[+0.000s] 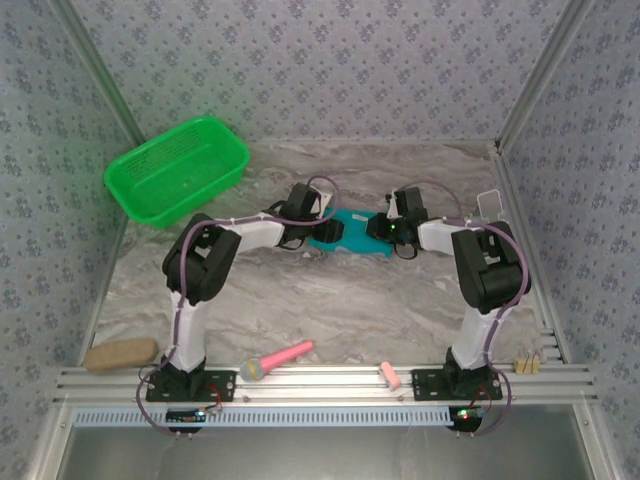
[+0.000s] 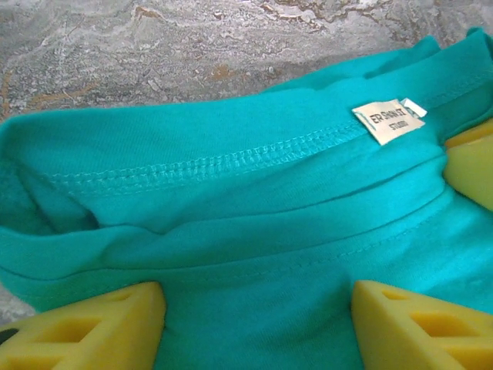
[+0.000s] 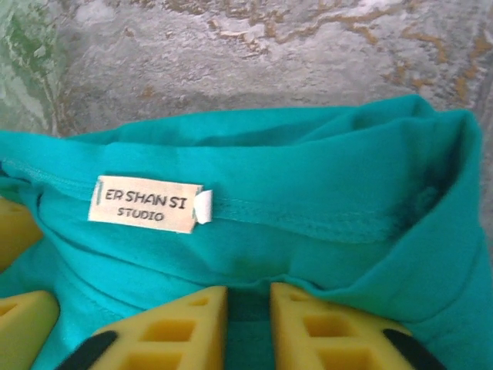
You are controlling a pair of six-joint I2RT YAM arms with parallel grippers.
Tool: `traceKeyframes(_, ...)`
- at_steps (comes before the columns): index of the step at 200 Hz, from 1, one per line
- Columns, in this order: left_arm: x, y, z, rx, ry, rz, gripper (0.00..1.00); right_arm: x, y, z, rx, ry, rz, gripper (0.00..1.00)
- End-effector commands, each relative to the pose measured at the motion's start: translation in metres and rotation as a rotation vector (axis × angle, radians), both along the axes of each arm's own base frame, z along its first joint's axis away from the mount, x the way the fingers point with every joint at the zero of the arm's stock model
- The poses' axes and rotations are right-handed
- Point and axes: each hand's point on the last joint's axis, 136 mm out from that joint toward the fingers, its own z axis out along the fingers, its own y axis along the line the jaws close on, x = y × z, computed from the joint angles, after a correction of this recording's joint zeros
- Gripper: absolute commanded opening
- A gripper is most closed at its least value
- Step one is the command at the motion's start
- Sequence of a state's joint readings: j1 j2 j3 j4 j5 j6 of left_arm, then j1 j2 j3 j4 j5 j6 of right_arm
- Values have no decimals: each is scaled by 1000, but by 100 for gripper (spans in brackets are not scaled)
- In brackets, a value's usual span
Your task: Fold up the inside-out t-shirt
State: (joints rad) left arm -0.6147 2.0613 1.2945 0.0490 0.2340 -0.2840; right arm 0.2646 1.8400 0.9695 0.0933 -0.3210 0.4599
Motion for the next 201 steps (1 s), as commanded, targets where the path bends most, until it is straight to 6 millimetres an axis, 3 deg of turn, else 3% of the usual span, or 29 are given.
traceKeyframes(1, -21, 25, -3, 25, 124, 31, 68, -8, 1, 17, -107, -35, 122, 35)
traceKeyframes(32, -4, 37, 84, -30, -11, 73, 73, 7, -30, 81, -352, -240, 151, 50)
traceKeyframes(44, 3, 47, 104, -7, -42, 106, 76, 11, -48, 94, -388, -266, 113, 57)
traceKeyframes(57, 9, 57, 108, 0, -21, 133, 79, 12, -63, 99, -342, -209, 80, 58)
traceKeyframes(73, 10, 53, 97, -56, 97, 77, 75, 10, -74, 90, -237, -91, 40, 58)
traceKeyframes(103, 19, 42, 66, -68, 186, 56, 76, 6, -66, 63, -41, 27, 66, 58)
traceKeyframes(113, 24, 40, 56, -64, 196, 62, 76, 4, -62, 51, -18, 61, 82, 59)
traceKeyframes(116, 26, 40, 53, -60, 198, 64, 76, 12, -61, 58, -9, 43, 85, 59)
traceKeyframes(138, 29, 33, 33, -52, 236, 48, 76, 18, -52, 45, 34, 87, 122, 58)
traceKeyframes(201, 33, 8, 2, -61, 276, 20, 76, 25, -30, 4, 87, 190, 174, 57)
